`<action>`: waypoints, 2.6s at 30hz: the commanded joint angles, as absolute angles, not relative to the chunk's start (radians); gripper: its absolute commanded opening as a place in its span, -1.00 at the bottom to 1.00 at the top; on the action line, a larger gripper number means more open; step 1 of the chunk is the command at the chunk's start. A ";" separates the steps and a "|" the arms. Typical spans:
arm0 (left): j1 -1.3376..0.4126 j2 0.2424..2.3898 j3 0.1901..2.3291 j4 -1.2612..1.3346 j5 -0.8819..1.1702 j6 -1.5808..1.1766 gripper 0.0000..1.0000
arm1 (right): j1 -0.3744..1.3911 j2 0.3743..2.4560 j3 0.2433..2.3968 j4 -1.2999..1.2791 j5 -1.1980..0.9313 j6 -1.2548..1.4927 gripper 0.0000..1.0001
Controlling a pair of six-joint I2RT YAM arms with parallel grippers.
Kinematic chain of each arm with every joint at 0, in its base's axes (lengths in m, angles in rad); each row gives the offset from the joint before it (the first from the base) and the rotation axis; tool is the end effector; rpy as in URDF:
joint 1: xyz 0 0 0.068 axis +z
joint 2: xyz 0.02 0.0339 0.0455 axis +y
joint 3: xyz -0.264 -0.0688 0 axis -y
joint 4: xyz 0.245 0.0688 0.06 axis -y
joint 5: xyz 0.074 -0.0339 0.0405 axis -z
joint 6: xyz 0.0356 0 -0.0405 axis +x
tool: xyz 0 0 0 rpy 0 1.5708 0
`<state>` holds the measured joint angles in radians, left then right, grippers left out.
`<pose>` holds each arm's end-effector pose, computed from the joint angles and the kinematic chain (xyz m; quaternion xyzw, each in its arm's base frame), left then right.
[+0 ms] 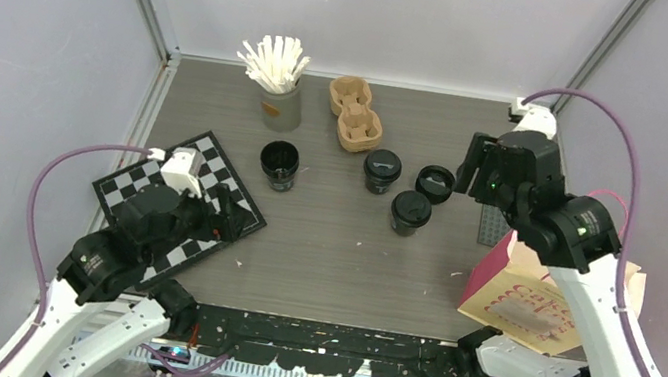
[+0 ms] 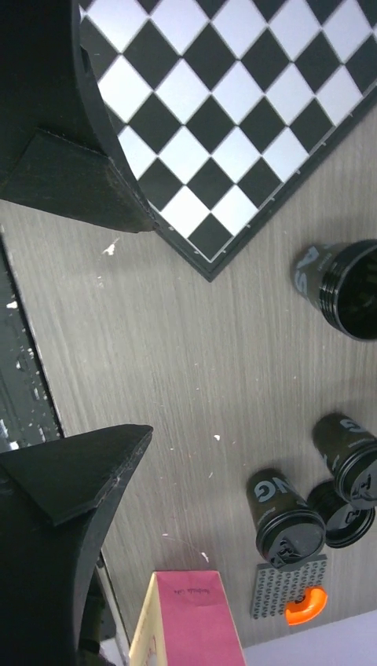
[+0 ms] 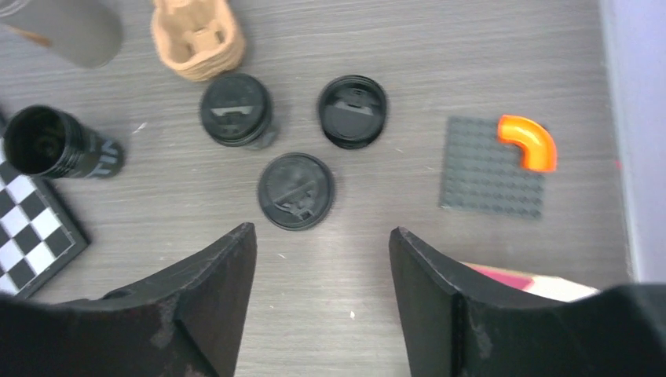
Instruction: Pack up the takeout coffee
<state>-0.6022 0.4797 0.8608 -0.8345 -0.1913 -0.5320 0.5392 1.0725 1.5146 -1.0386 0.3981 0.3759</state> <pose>0.0771 -0.0447 0.3344 -0.0210 0.8453 -0.2151 0.4886 0.1598 0.0795 0.4444 0.0216 0.8709 0.0459 0.4889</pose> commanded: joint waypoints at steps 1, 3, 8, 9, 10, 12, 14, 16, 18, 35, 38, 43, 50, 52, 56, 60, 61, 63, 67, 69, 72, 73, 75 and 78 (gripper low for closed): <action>-0.602 0.486 0.960 -0.987 -0.252 -0.714 0.85 | 0.538 1.078 1.696 -1.241 0.571 0.470 0.31; -0.603 0.508 1.013 -1.056 -0.225 -0.796 0.85 | 0.537 1.092 1.765 -1.331 0.581 0.530 0.31; -0.603 0.597 1.088 -1.157 -0.182 -0.829 0.84 | 0.537 1.112 1.795 -1.588 0.621 0.699 0.33; -0.603 0.611 1.088 -1.160 -0.180 -0.820 0.84 | 0.537 1.109 1.786 -1.640 0.633 0.736 0.33; -0.601 0.619 1.081 -1.153 -0.177 -0.811 0.84 | 0.538 1.100 1.778 -1.671 0.655 0.779 0.33; -0.602 0.624 1.056 -1.127 -0.166 -0.810 0.85 | 0.537 1.065 1.744 -1.693 0.685 0.840 0.32; -0.602 0.625 1.044 -1.090 -0.144 -0.816 0.84 | 0.538 1.036 1.699 -1.704 0.691 0.869 0.27; -0.602 0.623 1.032 -1.054 -0.133 -0.824 0.83 | 0.538 1.034 1.665 -1.734 0.699 0.892 0.26; -0.603 0.630 1.022 -1.030 -0.127 -0.821 0.83 | 0.538 1.033 1.623 -1.738 0.694 0.878 0.26; -0.603 0.642 1.034 -1.061 -0.085 -0.792 0.83 | 0.536 1.023 1.427 -1.608 0.657 0.810 -0.46; -0.602 0.628 1.046 -1.087 -0.101 -0.789 0.84 | 0.537 1.016 1.456 -1.610 0.606 0.782 -0.80; -0.602 0.614 1.046 -1.100 -0.117 -0.786 0.84 | 0.537 0.996 1.528 -1.619 0.450 0.704 -0.99; -0.603 0.615 1.035 -1.088 -0.118 -0.765 0.85 | 0.536 0.946 1.564 -1.648 0.159 0.712 -0.99; -0.603 0.614 1.031 -1.083 -0.120 -0.761 0.86 | 0.537 0.933 1.560 -1.630 0.102 0.723 -0.99; -0.602 0.618 1.018 -1.059 -0.092 -0.789 0.89 | 0.536 0.905 1.502 -1.488 -0.038 0.748 -0.99; -0.602 0.677 1.040 -1.038 -0.006 -0.839 0.90 | 0.541 0.941 1.495 -1.361 -0.099 0.765 -0.99; -0.602 0.693 1.052 -1.040 -0.005 -0.845 0.90 | 0.546 0.957 1.502 -1.341 -0.091 0.775 -0.99; -0.601 0.720 1.075 -1.033 0.036 -0.847 0.90 | 0.572 0.987 1.518 -1.287 -0.065 0.808 -0.99; -0.600 0.756 1.130 -1.037 0.025 -0.833 0.91 | 0.721 1.058 1.546 -1.143 0.050 0.877 -0.99; -0.591 0.767 1.149 -1.057 0.008 -0.823 0.91 | 0.829 1.116 1.555 -1.103 0.090 0.889 -0.99; -0.548 0.785 1.182 -1.113 0.014 -0.824 0.90 | 0.977 1.219 1.586 -1.052 0.154 0.889 -0.99; -0.517 0.793 1.202 -1.140 0.021 -0.823 0.90 | 1.015 1.252 1.598 -1.024 0.163 0.877 -0.99; -0.410 0.813 1.255 -1.188 0.071 -0.805 0.90 | 1.068 1.336 1.629 -0.977 0.163 0.830 -0.99; -0.232 0.851 1.320 -1.226 0.218 -0.737 0.89 | 1.127 1.435 1.692 -0.937 0.136 0.690 -0.99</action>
